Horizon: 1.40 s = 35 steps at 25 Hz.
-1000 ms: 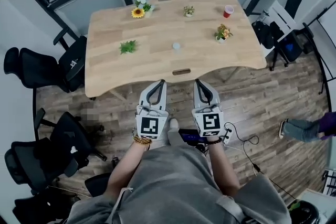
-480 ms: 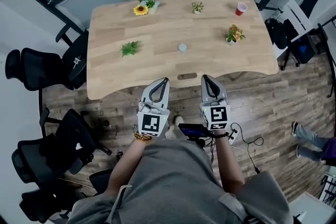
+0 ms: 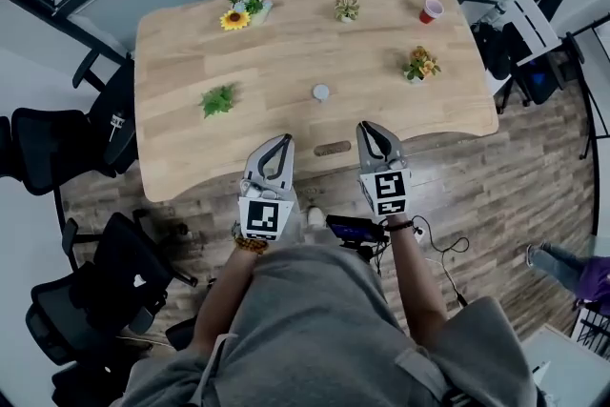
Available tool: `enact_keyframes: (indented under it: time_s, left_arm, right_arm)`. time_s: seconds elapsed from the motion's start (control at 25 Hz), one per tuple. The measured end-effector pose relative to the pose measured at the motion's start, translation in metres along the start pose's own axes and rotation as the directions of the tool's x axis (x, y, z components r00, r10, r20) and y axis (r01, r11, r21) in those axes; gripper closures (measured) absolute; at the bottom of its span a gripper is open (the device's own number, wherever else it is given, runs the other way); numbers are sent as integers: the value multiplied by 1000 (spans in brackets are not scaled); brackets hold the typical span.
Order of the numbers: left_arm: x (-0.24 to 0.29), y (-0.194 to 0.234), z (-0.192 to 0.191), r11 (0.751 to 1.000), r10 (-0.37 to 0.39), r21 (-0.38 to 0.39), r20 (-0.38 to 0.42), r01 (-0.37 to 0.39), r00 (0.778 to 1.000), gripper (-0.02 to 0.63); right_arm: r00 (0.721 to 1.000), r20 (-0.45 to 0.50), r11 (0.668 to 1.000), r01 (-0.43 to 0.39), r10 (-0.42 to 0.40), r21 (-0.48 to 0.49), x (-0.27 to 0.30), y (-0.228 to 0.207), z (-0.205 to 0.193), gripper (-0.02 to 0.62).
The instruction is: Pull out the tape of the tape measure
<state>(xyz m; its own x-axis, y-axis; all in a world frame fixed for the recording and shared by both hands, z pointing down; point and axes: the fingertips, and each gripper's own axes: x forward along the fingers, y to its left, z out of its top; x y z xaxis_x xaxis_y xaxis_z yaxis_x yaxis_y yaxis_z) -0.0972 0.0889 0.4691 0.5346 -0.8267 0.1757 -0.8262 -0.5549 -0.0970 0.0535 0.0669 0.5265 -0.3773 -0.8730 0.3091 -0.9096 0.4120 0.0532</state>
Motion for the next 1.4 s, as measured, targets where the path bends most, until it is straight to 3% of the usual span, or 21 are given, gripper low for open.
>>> enact_keyframes:
  time_s: [0.32,0.48,0.76,1.04,1.2,1.4]
  left_arm:
    - [43,54,-28,999,-12,-47,-82,8,997,597]
    - [53,79,-32,998,-25,-55,-86,21,996,598]
    - [61,125,-59,992,-20,-125,-150,1,989,597]
    - [78,119,-68,994,-60,-105,-195,40,979,597]
    - [86,117,-71,996,-14,-93,-228,-8,974,597]
    - [89,106,-76,996,11,-83,-261,-34,965,597]
  right_arm:
    - [995,-95,1000,11,-9,20,95,-7,-26,547]
    - [987,-158,1000,8,-11,-16,140,-7,-51,534]
    - [943,-334,999,3,10,37,187,-2,-108,466]
    - [893,-447,998,-48,56,30,217,13,-158,407]
    - [876,-476,996,-50,80,77,226,9,-176,357]
    - [853,-503,990,-94,135,107,234,14,-190,356]
